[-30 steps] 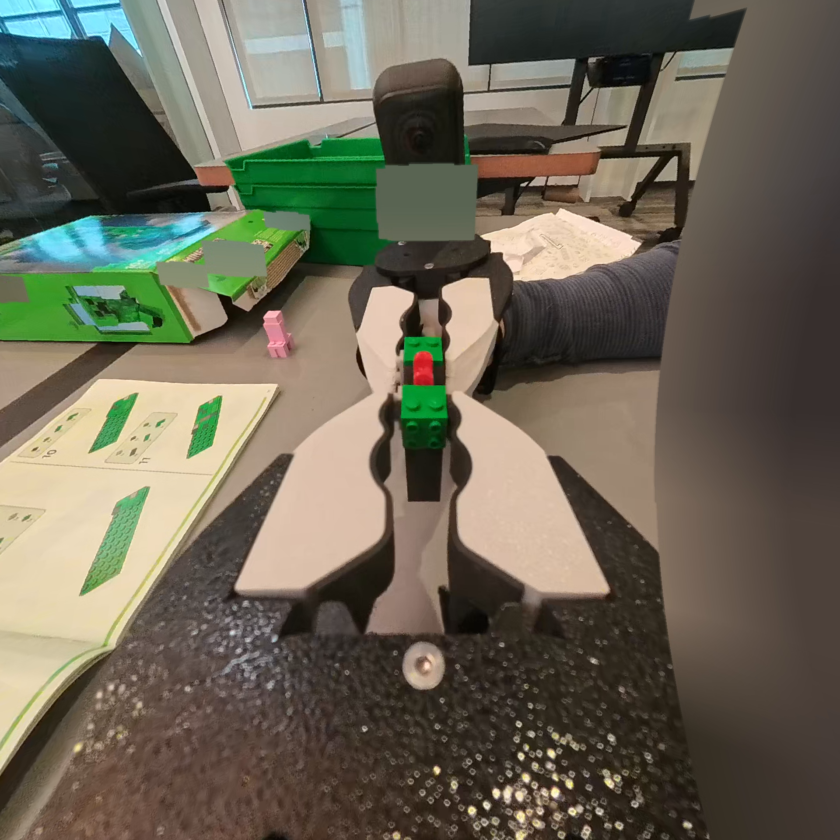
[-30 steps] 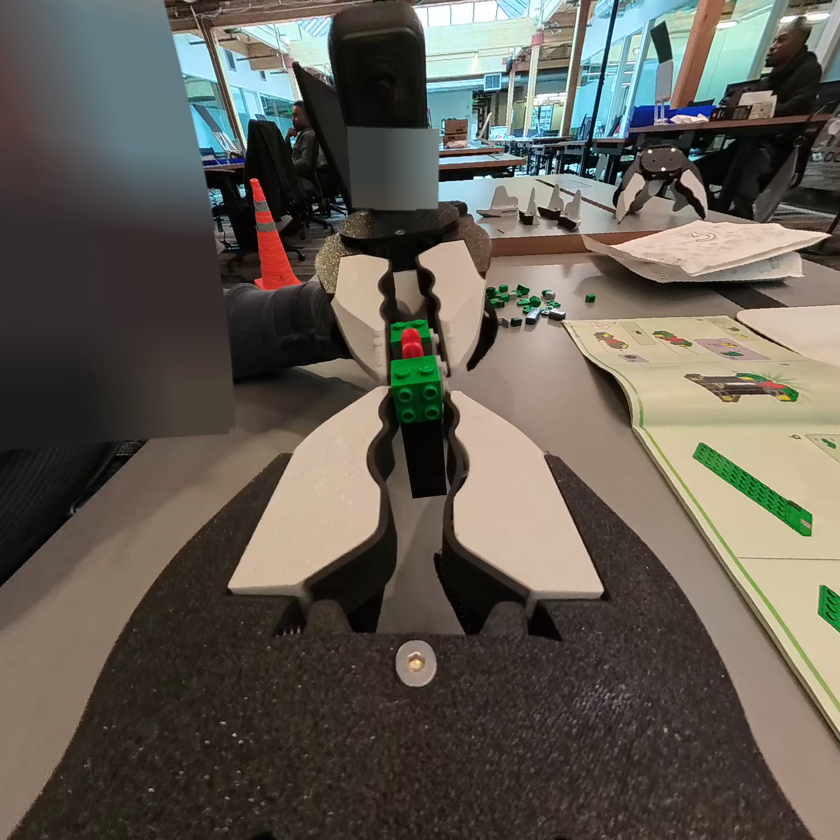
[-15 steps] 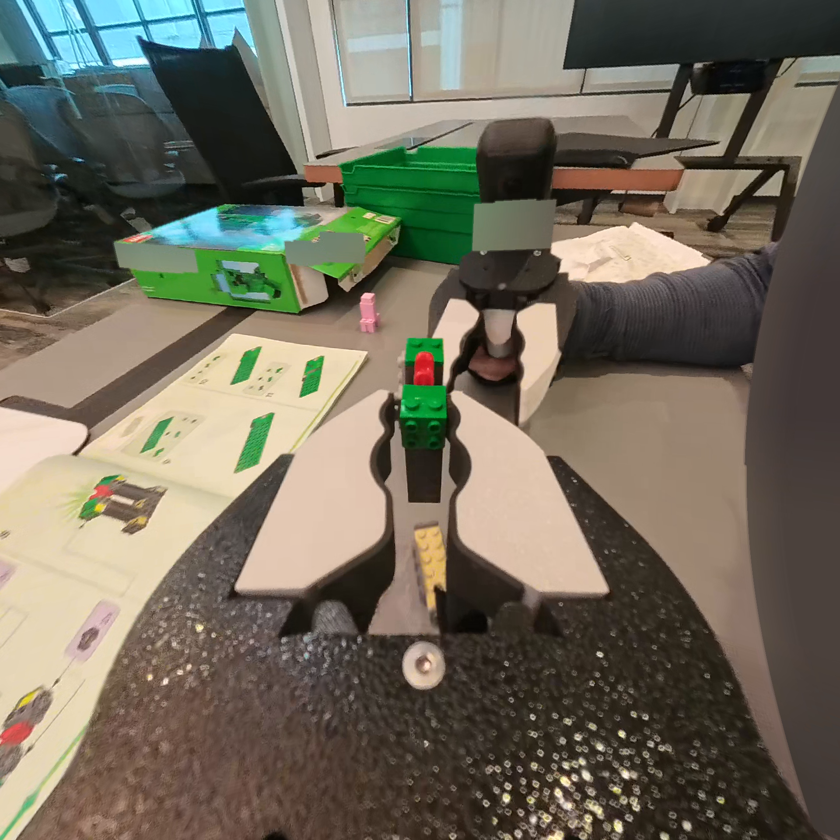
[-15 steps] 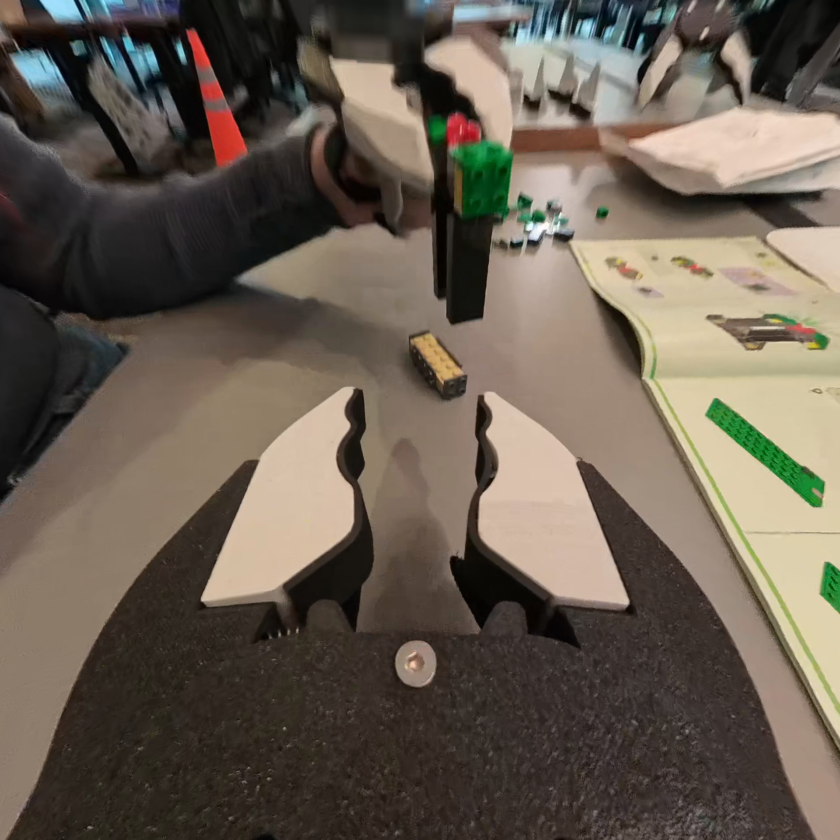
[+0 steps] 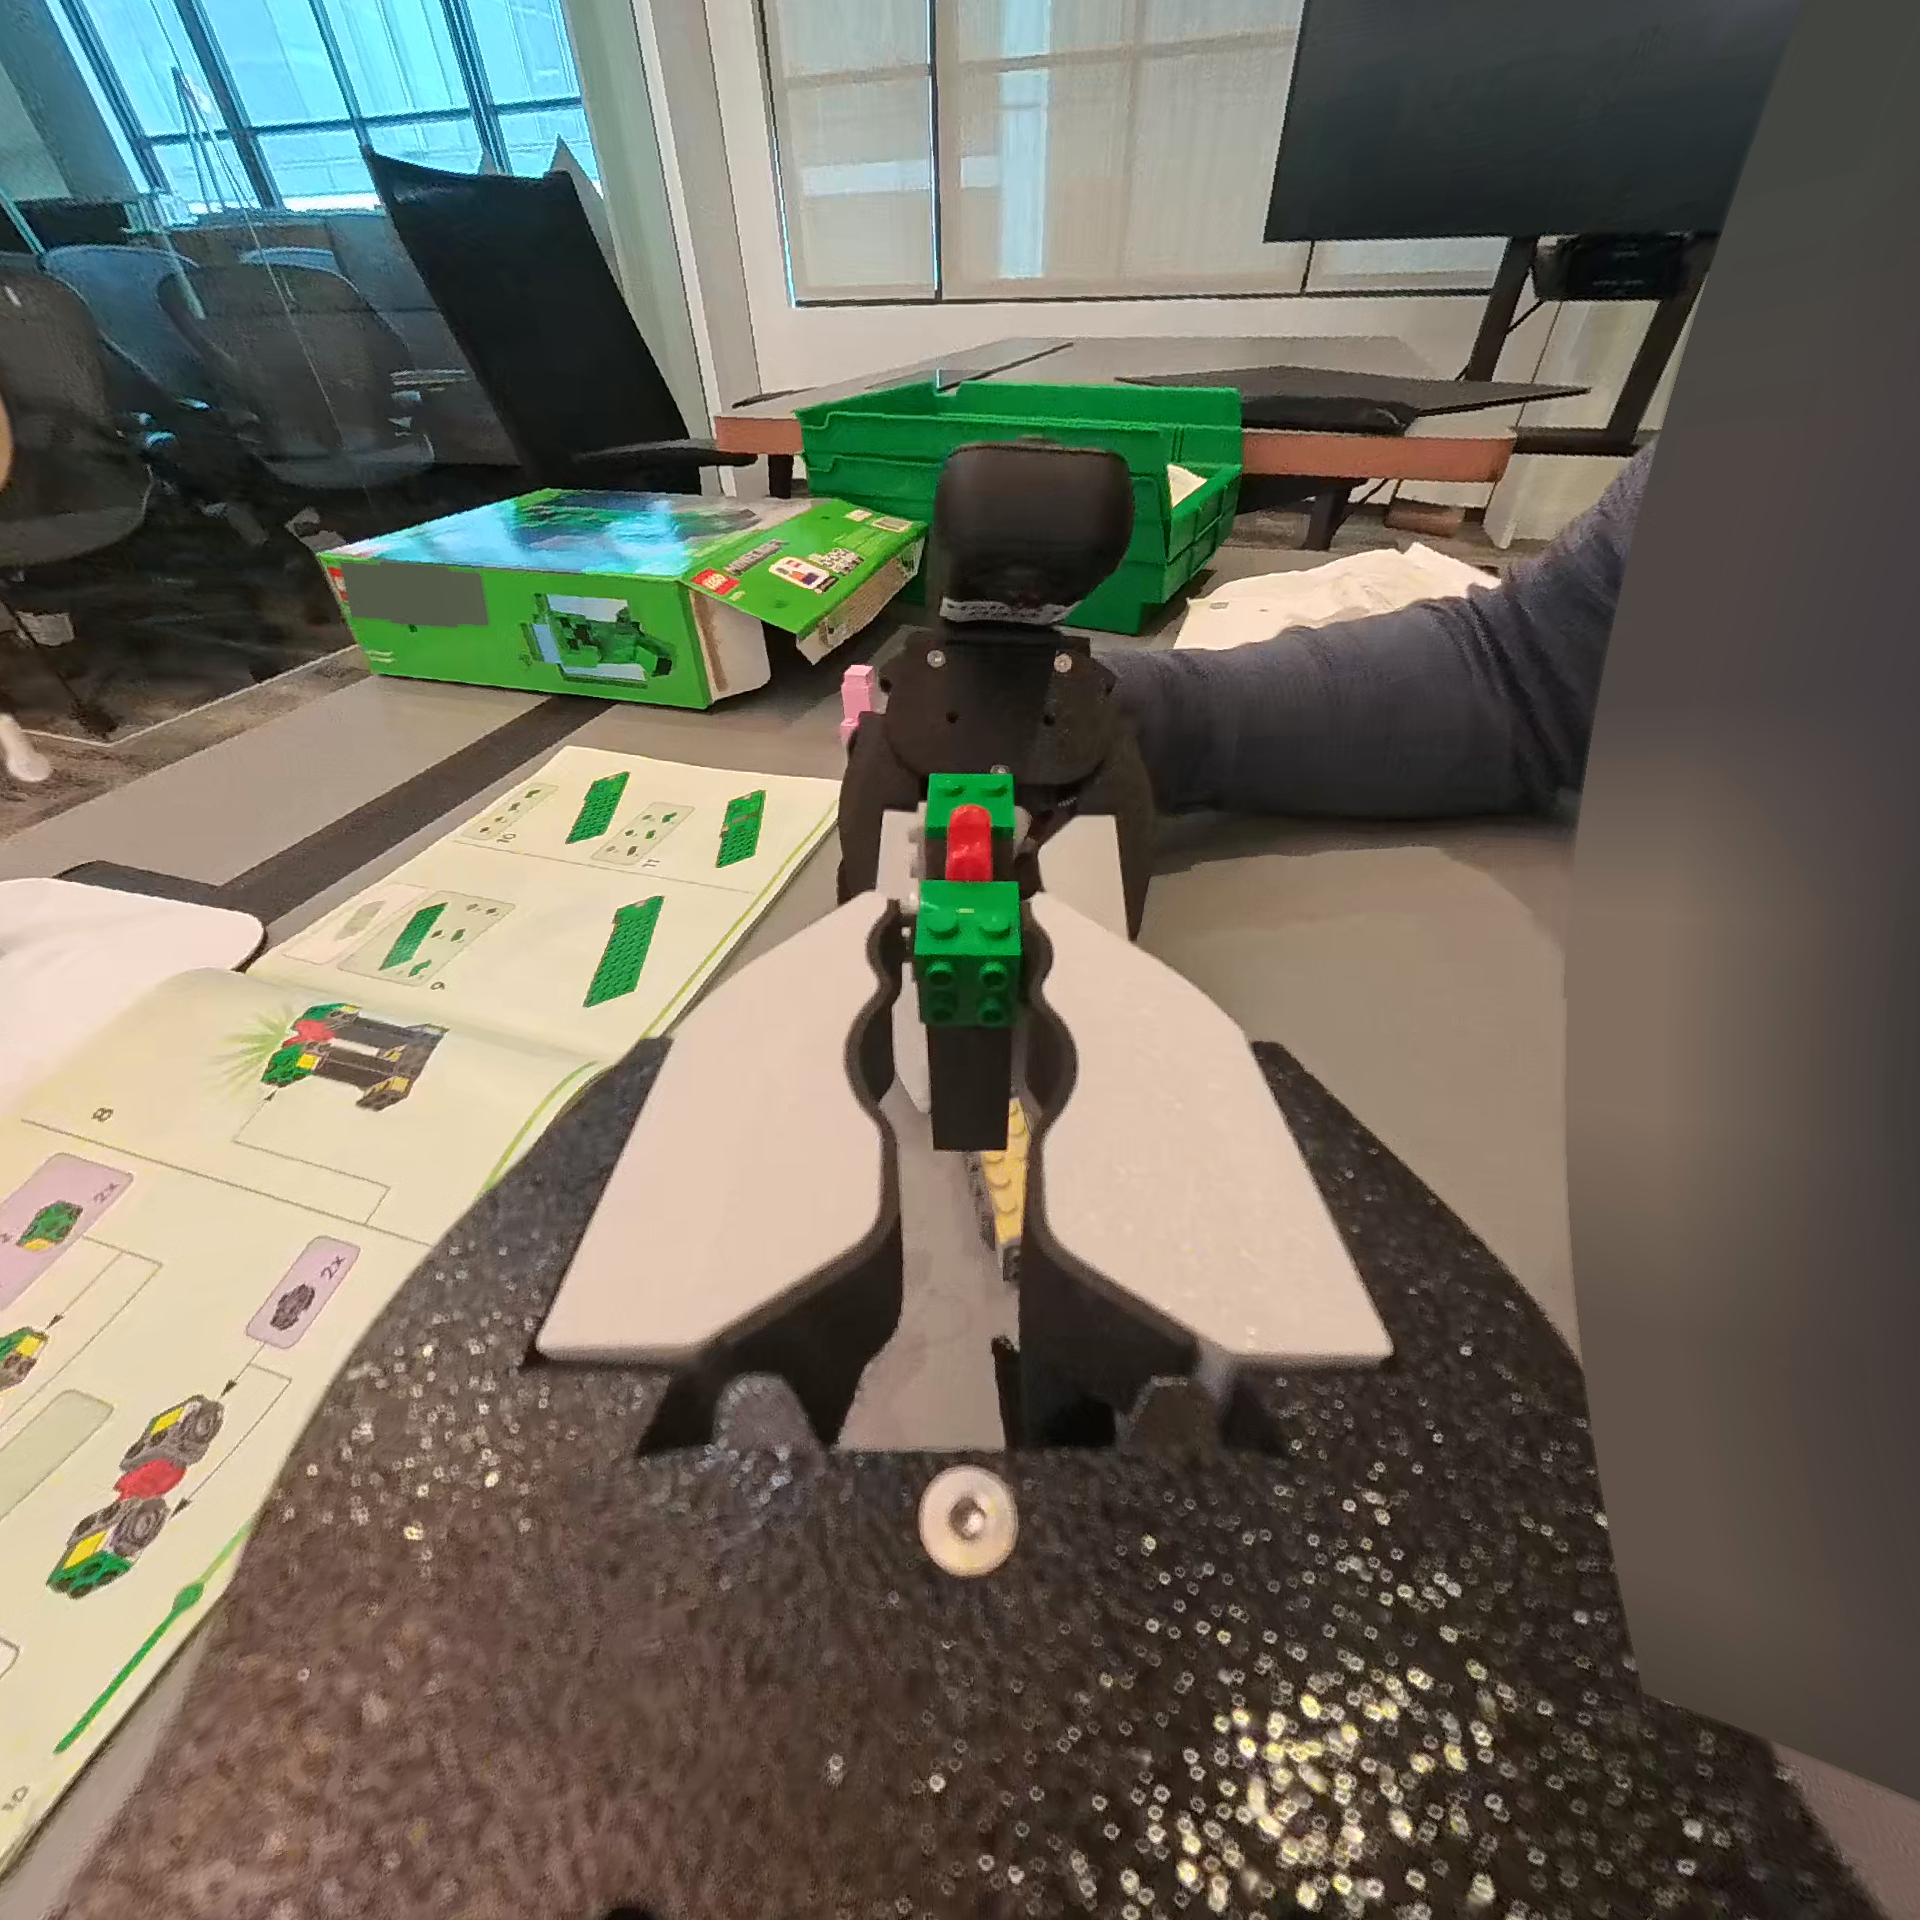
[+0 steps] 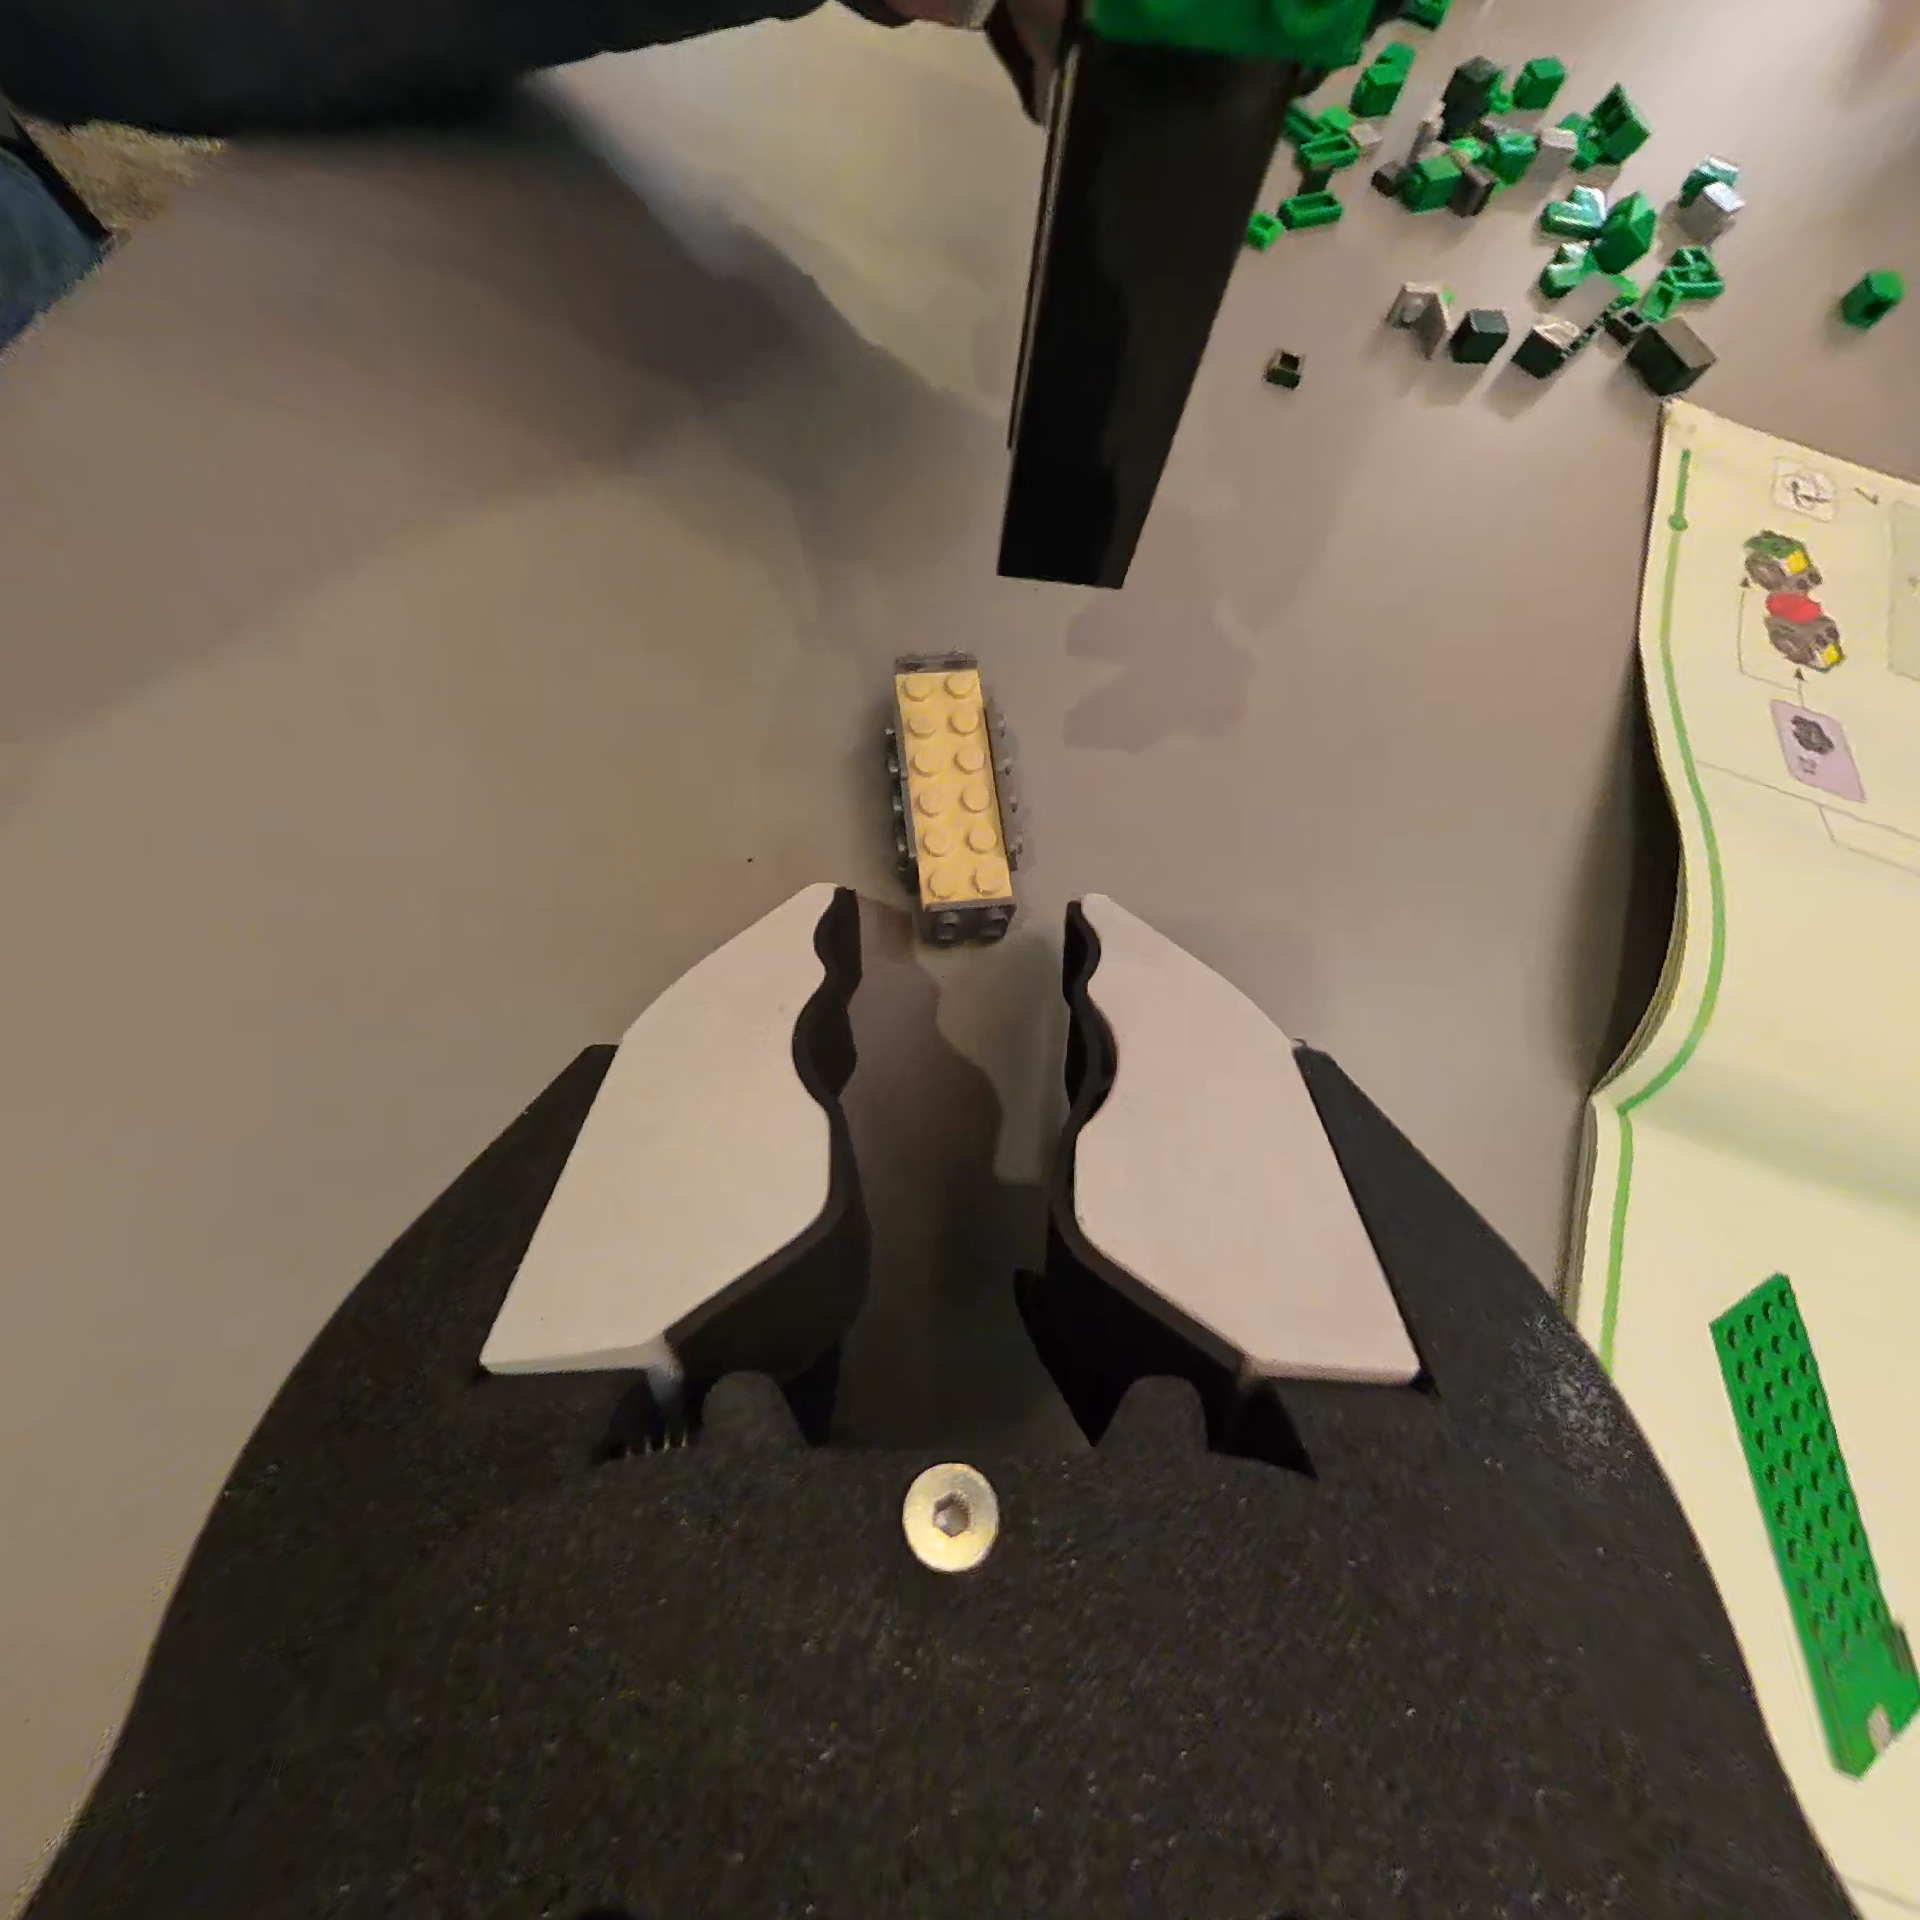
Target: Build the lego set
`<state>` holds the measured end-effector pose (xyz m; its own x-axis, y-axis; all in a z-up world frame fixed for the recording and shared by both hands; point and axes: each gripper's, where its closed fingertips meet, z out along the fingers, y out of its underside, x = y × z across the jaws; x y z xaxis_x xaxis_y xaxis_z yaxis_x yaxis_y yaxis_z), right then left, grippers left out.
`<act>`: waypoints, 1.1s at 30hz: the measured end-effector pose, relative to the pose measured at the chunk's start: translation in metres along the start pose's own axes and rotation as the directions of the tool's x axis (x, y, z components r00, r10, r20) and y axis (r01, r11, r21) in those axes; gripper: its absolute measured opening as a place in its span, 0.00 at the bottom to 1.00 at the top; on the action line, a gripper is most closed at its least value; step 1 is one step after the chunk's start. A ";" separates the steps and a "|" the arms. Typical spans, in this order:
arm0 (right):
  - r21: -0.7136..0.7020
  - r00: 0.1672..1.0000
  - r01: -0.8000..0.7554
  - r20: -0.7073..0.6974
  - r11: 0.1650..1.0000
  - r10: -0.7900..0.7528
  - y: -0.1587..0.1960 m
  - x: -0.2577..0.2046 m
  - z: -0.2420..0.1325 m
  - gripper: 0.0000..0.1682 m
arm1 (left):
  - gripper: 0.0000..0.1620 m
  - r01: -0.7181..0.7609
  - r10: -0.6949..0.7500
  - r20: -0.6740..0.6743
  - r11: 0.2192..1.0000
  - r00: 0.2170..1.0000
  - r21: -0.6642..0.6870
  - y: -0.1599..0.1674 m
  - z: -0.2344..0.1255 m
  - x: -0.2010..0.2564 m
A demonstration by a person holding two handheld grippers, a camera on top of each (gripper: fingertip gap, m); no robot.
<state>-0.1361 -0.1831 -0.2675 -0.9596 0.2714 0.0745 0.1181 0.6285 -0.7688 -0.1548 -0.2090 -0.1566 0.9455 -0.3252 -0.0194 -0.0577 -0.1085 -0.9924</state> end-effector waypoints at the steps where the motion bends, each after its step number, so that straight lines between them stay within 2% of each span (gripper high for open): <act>1: 0.004 1.000 0.013 0.011 1.000 -0.013 -0.002 0.000 0.002 0.21 | 0.12 0.004 -0.004 -0.001 1.000 1.000 0.001 0.000 -0.001 -0.001; 6: 0.000 0.998 0.020 0.054 1.000 -0.020 -0.005 -0.004 0.007 0.13 | 0.12 0.014 -0.014 -0.001 1.000 1.000 0.017 0.000 -0.004 -0.003; 9: 0.000 0.998 0.000 0.055 1.000 0.000 -0.006 -0.003 0.008 0.12 | 0.12 0.022 -0.022 -0.006 0.999 1.000 0.048 -0.003 -0.005 -0.003; 15: 0.107 0.971 -0.213 0.132 0.971 0.199 -0.020 -0.002 -0.002 0.12 | 0.12 0.032 -0.030 -0.024 0.998 0.999 0.058 -0.001 0.000 -0.001; 23: 0.077 0.984 -0.177 0.009 0.981 0.177 -0.009 -0.004 -0.006 0.12 | 0.12 0.013 -0.010 -0.054 0.999 0.998 0.039 0.006 0.013 0.006; 31: -0.011 0.991 -0.116 -0.064 0.993 0.115 0.002 -0.010 -0.002 0.12 | 0.12 0.020 -0.019 -0.079 1.000 0.997 0.013 0.017 0.025 0.011; 32: -0.014 0.991 -0.118 -0.067 0.993 0.117 0.003 -0.010 -0.002 0.14 | 0.12 0.021 -0.020 -0.084 1.000 0.996 0.013 0.017 0.026 0.012; 33: -0.015 0.990 -0.123 -0.068 0.992 0.122 0.004 -0.011 -0.002 0.20 | 0.12 0.022 -0.021 -0.087 1.000 0.996 0.011 0.018 0.026 0.012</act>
<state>-0.1249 -0.1819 -0.2696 -0.9184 0.3950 0.0232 0.2393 0.6011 -0.7625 -0.1357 -0.1902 -0.1777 0.9152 -0.4029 0.0120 -0.0334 -0.1055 -0.9939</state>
